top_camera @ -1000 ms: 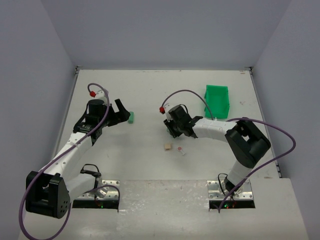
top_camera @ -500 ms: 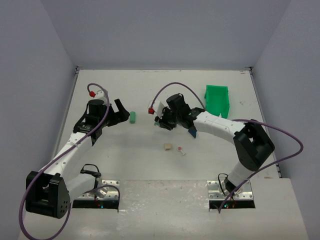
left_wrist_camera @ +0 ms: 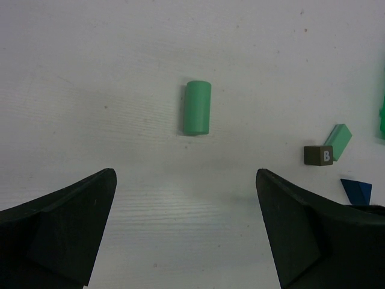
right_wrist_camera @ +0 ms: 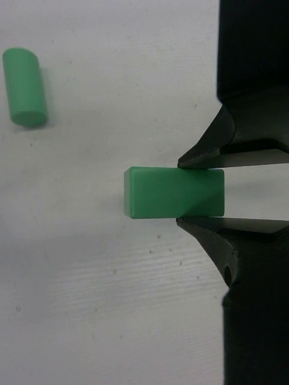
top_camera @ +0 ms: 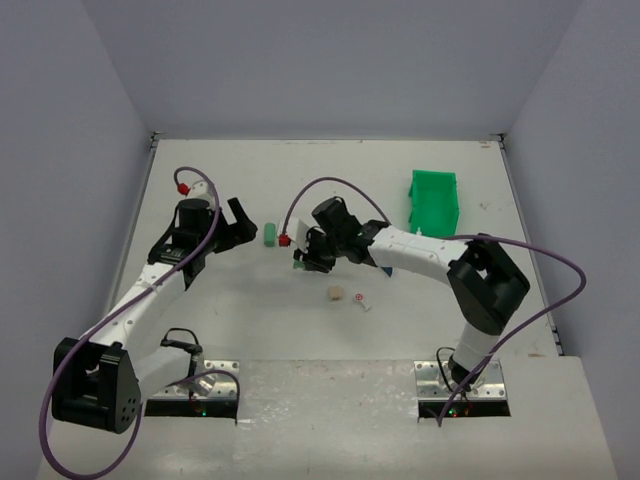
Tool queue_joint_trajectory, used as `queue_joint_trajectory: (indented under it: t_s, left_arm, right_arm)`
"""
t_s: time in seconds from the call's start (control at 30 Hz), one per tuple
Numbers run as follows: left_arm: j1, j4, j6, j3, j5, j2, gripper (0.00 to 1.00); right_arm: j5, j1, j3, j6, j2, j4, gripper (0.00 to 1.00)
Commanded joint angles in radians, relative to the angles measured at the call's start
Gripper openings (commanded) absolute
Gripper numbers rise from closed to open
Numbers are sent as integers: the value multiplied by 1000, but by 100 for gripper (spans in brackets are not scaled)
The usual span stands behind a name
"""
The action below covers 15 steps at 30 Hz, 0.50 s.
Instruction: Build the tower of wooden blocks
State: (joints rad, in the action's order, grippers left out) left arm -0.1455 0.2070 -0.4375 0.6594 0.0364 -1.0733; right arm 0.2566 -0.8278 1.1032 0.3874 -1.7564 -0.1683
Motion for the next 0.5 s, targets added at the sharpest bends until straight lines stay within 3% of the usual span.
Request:
queue_joint_trajectory:
  t_s: [0.0,0.23,0.47]
  left_arm:
    - [-11,-31,-21,13,-29,-18,100]
    - [-12,-31,-26,16,-30,-48,100]
    - [-11,-29,-26,16,-32,-49,100]
  right_arm:
    - [-72,-83,-62,-49,57,64,7]
    - [-183,-169,-94,-90,11,72,9]
    - [-216,-177,-55,-158,-52,70,11]
